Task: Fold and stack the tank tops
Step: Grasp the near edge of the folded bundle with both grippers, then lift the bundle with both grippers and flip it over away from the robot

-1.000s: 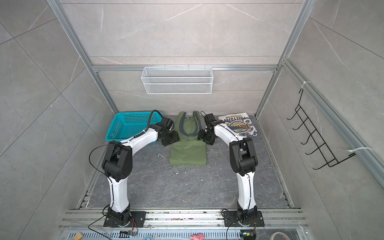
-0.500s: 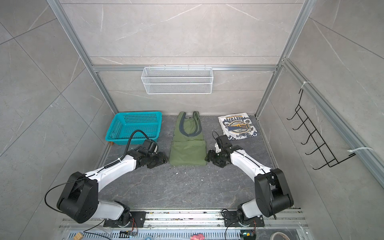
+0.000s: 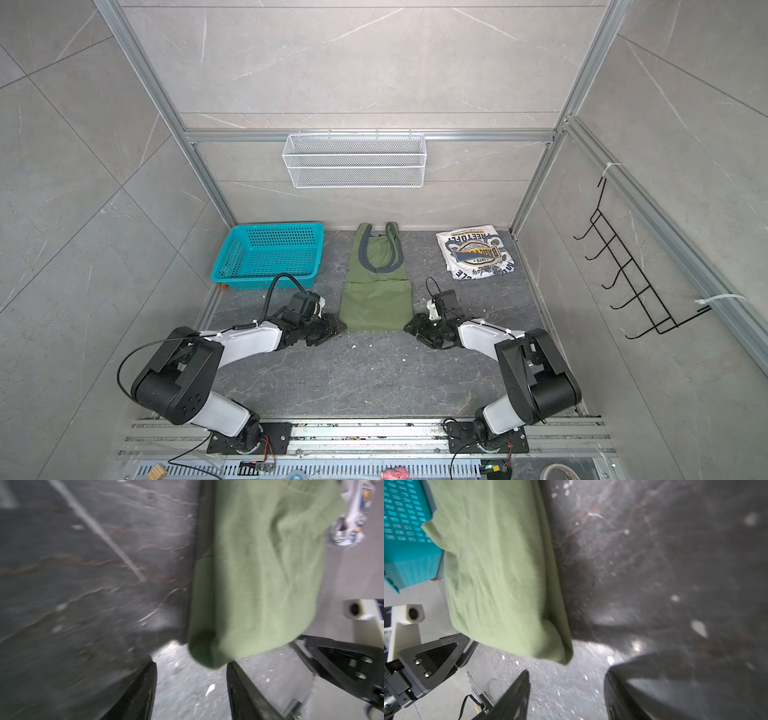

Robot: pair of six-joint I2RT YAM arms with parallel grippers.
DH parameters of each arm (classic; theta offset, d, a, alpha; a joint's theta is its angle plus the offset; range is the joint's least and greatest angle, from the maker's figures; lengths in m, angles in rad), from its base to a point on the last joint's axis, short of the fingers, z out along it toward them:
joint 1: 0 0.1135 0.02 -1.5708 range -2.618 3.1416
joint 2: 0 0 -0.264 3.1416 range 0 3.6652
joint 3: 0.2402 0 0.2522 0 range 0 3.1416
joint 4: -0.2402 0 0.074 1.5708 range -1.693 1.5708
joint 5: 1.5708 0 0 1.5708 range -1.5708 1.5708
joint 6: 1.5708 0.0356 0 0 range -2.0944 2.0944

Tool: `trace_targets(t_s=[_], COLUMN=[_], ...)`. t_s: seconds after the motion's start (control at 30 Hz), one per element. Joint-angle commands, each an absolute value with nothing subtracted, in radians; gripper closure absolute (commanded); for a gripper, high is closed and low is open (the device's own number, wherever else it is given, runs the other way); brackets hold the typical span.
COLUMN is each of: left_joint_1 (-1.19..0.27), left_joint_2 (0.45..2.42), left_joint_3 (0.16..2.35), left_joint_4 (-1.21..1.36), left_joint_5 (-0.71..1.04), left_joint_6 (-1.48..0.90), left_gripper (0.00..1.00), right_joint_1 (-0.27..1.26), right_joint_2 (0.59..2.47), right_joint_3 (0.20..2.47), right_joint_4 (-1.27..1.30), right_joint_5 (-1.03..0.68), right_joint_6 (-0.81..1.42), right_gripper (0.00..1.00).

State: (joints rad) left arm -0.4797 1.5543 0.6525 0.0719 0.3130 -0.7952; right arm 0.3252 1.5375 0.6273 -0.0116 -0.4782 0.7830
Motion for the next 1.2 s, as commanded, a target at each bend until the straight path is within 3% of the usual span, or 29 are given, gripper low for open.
trace_targets(t_s=[0.0,0.37,0.57,0.8,1.17], left_joint_1=[-0.479,-0.495,-0.507,-0.558,-0.766], left_joint_2=[1.595,1.654,1.655,1.533,1.151], left_joint_3=[0.676,0.709,0.722,0.722,0.646], left_joint_4=[0.116,0.115,0.089,-0.059,-0.358], left_joint_5=[0.338,0.348,0.334,0.236,0.085], left_joint_6=[-0.814,-0.818,-0.821,-0.798,-0.887], left_gripper=[0.49,0.67,0.82,0.99,1.0], right_joint_1=[0.332,0.353,0.363,0.391,0.51], right_joint_2=[1.612,1.694,1.693,1.512,1.08], right_joint_3=[0.614,0.642,0.672,0.66,0.59], right_joint_4=[0.015,0.053,0.019,-0.164,-0.524], right_joint_5=[-0.447,-0.442,-0.424,-0.338,-0.272], right_joint_6=[0.8,0.813,0.809,0.777,0.814], right_gripper=[0.47,0.73,0.88,0.98,1.0])
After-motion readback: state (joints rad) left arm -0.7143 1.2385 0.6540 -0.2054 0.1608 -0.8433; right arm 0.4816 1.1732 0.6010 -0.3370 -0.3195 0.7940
